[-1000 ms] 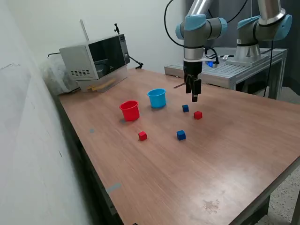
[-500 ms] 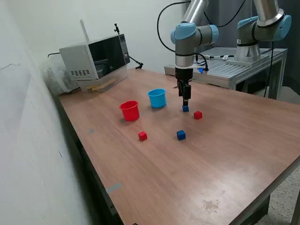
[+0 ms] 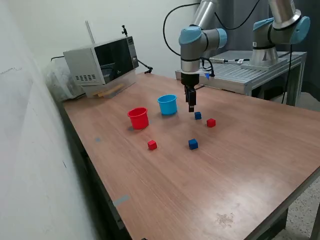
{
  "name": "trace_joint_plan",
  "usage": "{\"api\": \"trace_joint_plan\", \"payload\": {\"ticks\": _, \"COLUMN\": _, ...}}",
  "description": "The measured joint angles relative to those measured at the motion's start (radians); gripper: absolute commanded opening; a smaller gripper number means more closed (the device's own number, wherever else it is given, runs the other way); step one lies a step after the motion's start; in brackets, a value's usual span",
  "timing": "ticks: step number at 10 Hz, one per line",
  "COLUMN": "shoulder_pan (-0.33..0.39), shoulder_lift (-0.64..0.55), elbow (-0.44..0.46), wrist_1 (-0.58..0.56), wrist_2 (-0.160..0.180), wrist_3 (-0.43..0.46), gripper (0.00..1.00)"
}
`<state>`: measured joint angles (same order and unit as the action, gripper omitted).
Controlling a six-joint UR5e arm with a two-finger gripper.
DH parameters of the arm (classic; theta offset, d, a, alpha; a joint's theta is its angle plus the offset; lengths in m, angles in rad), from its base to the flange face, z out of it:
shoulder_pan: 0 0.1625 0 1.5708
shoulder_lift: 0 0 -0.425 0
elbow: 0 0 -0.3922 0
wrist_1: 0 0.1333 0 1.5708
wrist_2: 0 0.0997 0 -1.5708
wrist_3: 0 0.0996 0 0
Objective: Place red objects in the red bin, and blue objects in the blue bin.
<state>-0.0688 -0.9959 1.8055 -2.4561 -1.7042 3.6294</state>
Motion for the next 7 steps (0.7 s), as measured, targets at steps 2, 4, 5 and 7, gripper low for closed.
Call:
{"api": "trace_joint_plan", "payload": {"ticks": 2, "shoulder_pan": -0.005, "shoulder_lift": 0.004, "elbow": 0.015, "wrist_1": 0.000, "wrist_2": 0.000, "wrist_3": 0.000, "gripper": 1.00}}
{"api": "trace_joint_plan", "payload": {"ticks": 4, "shoulder_pan": -0.006, "shoulder_lift": 0.005, "elbow": 0.029, "wrist_1": 0.000, "wrist_2": 0.001, "wrist_3": 0.000, "gripper": 1.00}}
{"api": "trace_joint_plan", "payload": {"ticks": 5, "shoulder_pan": -0.005, "shoulder_lift": 0.005, "elbow": 0.033, "wrist_1": 0.000, "wrist_2": 0.001, "wrist_3": -0.001, "gripper": 1.00}}
{"api": "trace_joint_plan", "payload": {"ticks": 7, "shoulder_pan": -0.003, "shoulder_lift": 0.005, "elbow": 0.036, "wrist_1": 0.000, "wrist_2": 0.001, "wrist_3": -0.001, "gripper": 1.00}}
